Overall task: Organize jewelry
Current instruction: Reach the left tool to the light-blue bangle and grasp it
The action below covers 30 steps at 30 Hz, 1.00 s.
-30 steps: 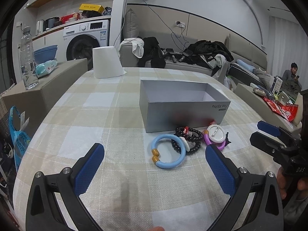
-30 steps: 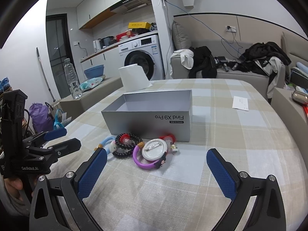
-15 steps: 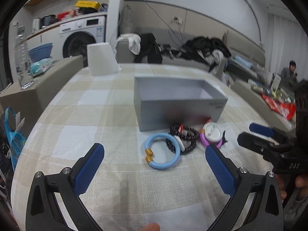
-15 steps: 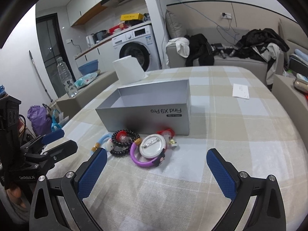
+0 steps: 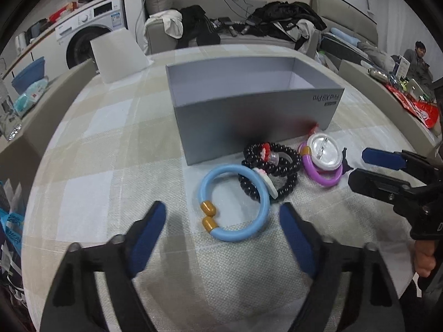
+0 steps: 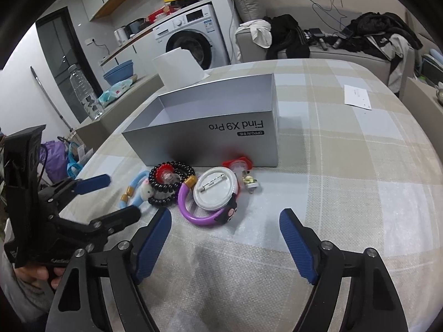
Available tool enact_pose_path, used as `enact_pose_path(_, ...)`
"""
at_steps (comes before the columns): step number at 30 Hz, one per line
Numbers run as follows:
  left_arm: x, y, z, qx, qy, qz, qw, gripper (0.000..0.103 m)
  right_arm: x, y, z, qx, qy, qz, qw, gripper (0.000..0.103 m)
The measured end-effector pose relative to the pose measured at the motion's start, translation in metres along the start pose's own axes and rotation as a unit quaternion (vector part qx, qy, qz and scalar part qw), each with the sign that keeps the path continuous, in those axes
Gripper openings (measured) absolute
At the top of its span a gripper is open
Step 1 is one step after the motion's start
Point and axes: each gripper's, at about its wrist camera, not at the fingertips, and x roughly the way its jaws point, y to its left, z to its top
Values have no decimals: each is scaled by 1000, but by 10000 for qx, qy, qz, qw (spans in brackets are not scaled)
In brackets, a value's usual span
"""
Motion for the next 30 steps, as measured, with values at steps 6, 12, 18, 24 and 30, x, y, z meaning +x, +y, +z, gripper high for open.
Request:
enact_pose_path(6, -15, -1, -8, 151, -237, -160, 9995, 43, -2, -2, 0, 39, -35, 47, 10000, 80)
enact_pose_path(12, -36, 4, -17, 27, -740, -65, 9972, 40, -4, -3, -1, 30, -44, 110, 9999, 80)
enact_pose_path(18, -25, 9, -15, -118, -548, -108, 9984, 17, 3, 3, 7, -130, 71, -50, 9999, 70)
enact_pose_path(24, -23, 5, -13, -102, -507, -152, 9985, 17, 12, 7, 13, -203, 213, -161, 9994, 67)
enact_pose_path(30, -18, 5, -7, -205, -426, -77, 9989, 17, 20, 10, 14, -248, 308, -296, 9988, 62)
